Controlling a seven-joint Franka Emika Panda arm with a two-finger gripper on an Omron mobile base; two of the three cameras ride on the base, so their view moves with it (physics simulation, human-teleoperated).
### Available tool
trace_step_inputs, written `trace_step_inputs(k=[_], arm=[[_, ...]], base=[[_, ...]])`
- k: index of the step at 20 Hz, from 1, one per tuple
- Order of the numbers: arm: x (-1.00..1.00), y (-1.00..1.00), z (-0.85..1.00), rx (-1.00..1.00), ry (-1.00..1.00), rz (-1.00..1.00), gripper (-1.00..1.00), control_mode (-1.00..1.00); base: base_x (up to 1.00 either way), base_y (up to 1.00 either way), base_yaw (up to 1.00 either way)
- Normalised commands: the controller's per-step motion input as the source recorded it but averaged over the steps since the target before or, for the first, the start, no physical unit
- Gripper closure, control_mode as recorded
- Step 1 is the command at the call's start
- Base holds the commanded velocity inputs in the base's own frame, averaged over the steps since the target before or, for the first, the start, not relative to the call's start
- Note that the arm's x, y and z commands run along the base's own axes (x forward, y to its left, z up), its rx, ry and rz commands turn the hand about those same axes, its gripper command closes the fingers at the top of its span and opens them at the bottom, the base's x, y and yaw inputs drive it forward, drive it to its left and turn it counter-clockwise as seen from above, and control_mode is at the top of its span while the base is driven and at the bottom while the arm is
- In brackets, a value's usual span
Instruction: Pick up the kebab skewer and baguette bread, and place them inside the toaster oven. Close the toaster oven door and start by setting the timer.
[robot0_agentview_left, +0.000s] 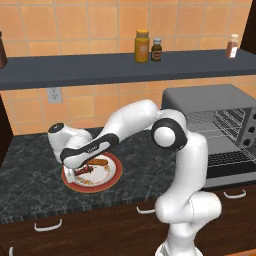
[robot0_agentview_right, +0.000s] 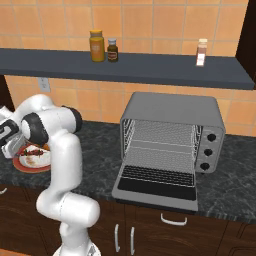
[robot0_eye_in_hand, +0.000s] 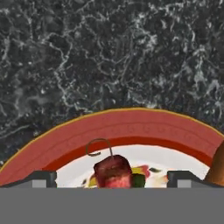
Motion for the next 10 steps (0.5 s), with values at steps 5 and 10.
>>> trace_step_inputs(k=[5,10], arm=[[0.34,0.0,-0.26,-0.05,0.0,0.09,-1.0,-1.0],[-0.06,-0.32,-0.13,-0.01,0.0,0.11,-1.0,-1.0]], base=[[0.0,0.0,0.0],[0.0,0.0,0.0]])
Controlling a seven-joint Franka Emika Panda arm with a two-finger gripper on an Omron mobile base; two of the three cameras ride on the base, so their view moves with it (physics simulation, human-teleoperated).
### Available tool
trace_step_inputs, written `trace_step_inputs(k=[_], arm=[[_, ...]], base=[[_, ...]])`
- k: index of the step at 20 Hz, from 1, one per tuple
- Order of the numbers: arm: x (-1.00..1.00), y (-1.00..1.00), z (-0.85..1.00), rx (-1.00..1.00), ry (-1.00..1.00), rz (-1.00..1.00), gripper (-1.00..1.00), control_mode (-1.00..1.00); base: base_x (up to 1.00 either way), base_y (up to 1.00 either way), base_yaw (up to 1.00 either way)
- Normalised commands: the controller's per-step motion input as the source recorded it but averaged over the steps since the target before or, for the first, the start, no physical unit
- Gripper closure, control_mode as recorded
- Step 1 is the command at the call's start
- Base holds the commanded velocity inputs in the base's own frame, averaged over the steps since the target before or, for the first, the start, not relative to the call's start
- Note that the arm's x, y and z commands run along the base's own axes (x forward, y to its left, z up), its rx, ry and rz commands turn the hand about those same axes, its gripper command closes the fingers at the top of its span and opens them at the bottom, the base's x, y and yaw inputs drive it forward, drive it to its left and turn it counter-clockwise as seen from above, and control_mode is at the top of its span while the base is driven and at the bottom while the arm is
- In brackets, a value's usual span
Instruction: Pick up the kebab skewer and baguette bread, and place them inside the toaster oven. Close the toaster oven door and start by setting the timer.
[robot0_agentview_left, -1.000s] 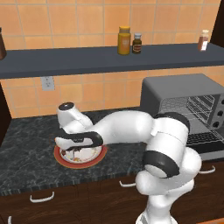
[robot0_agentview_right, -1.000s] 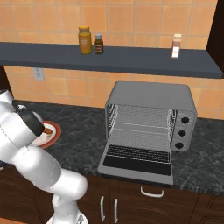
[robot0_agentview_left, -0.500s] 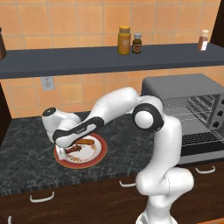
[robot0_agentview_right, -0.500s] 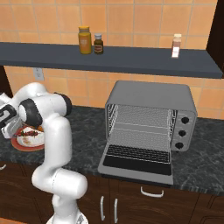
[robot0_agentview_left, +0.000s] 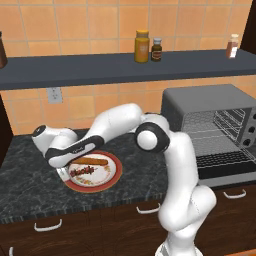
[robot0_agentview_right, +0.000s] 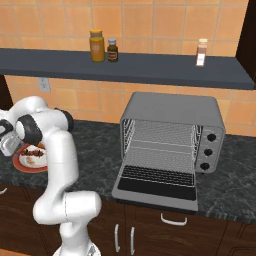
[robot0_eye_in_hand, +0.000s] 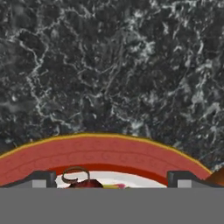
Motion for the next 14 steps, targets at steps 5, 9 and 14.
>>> trace_step_inputs(k=[5,9,14], arm=[[-0.1,-0.68,-0.02,0.0,0.0,0.1,-1.0,-1.0],[-0.36,-0.57,-0.11,0.0,0.0,0.07,-1.0,-1.0],[-0.06,-0.09,-0.2,0.05,-0.01,0.06,-1.0,-1.0]], base=[[0.0,0.0,0.0],[0.0,0.0,0.0],[0.0,0.0,0.0]])
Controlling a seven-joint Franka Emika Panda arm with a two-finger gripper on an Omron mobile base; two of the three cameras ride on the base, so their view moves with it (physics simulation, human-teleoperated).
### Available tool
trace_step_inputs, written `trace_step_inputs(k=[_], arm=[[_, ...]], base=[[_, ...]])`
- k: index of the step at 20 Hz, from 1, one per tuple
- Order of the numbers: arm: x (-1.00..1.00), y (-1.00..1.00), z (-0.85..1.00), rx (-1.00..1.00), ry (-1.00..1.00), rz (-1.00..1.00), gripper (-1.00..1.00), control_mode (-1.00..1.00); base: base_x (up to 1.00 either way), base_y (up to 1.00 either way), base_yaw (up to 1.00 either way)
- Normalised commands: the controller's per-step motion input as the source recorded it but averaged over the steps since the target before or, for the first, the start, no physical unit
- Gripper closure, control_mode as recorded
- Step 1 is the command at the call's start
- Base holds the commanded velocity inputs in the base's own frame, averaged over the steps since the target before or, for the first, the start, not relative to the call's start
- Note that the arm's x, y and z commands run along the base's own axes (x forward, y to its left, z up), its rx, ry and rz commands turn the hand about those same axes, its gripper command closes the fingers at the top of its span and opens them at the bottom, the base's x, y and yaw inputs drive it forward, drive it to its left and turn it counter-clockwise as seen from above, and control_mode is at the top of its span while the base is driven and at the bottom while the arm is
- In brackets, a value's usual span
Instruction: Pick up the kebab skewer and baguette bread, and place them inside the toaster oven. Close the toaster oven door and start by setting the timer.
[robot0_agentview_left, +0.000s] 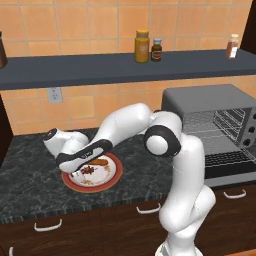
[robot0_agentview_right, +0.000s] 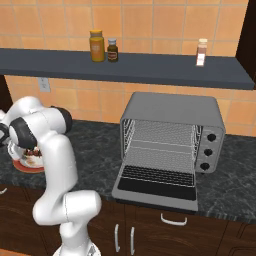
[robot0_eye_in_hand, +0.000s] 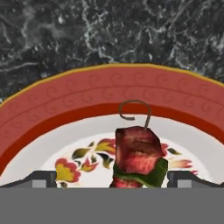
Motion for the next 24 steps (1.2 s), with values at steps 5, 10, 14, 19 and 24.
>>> trace_step_inputs(k=[5,10,14,19,24], arm=[[0.0,0.0,-0.11,0.12,-0.02,0.07,-1.0,-1.0],[0.34,0.05,-0.18,0.14,0.0,0.09,-1.0,-1.0],[0.46,0.1,-0.28,0.1,0.0,0.13,-1.0,-1.0],[-0.07,0.07,-0.23,0.06,0.0,0.1,1.0,-1.0],[-0.64,-0.57,0.25,0.02,-0.03,0.09,1.0,-1.0]], base=[[0.0,0.0,0.0],[0.0,0.0,0.0],[0.0,0.0,0.0],[0.0,0.0,0.0],[0.0,0.0,0.0]])
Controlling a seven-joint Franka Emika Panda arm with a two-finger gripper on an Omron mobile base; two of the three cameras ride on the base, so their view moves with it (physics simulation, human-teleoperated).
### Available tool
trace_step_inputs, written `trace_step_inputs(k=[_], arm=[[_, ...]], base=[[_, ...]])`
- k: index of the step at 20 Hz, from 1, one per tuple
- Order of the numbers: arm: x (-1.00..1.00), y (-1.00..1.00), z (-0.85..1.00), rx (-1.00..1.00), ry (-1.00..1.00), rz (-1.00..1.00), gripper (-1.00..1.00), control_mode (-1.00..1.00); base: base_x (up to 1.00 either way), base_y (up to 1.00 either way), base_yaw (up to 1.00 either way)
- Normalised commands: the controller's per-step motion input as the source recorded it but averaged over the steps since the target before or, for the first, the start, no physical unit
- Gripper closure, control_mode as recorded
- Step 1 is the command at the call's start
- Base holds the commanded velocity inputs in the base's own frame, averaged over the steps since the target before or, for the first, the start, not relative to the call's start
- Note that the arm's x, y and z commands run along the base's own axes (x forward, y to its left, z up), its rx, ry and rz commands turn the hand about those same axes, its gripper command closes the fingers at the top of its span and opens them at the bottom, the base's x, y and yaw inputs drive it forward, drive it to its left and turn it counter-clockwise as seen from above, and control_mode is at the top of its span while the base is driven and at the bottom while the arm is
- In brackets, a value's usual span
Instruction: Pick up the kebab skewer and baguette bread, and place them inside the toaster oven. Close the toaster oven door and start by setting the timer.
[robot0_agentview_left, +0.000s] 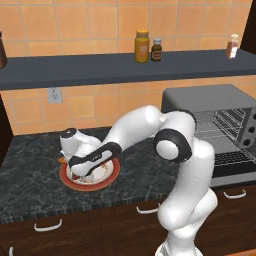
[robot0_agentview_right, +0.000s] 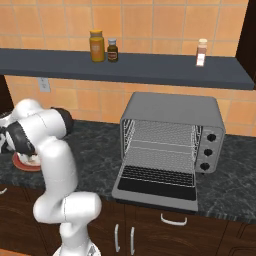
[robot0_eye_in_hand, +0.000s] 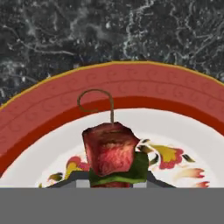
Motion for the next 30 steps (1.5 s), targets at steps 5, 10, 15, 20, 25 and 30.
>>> trace_step_inputs(k=[5,10,15,20,25,30], arm=[[-0.78,-0.73,0.92,0.09,-0.19,0.16,1.0,-1.0],[-1.0,-0.99,0.86,0.21,-0.09,0.18,1.0,-1.0],[-0.73,-1.0,0.6,0.15,0.0,0.23,1.0,-1.0],[-0.49,-1.0,0.37,0.07,0.0,0.19,1.0,-1.0],[-0.02,-1.0,0.42,-0.02,0.0,0.1,1.0,-1.0],[0.0,-0.93,0.24,-0.09,0.0,0.14,1.0,-1.0]], base=[[0.0,0.0,0.0],[0.0,0.0,0.0],[0.0,0.0,0.0],[0.0,0.0,0.0],[0.0,0.0,0.0],[0.0,0.0,0.0]])
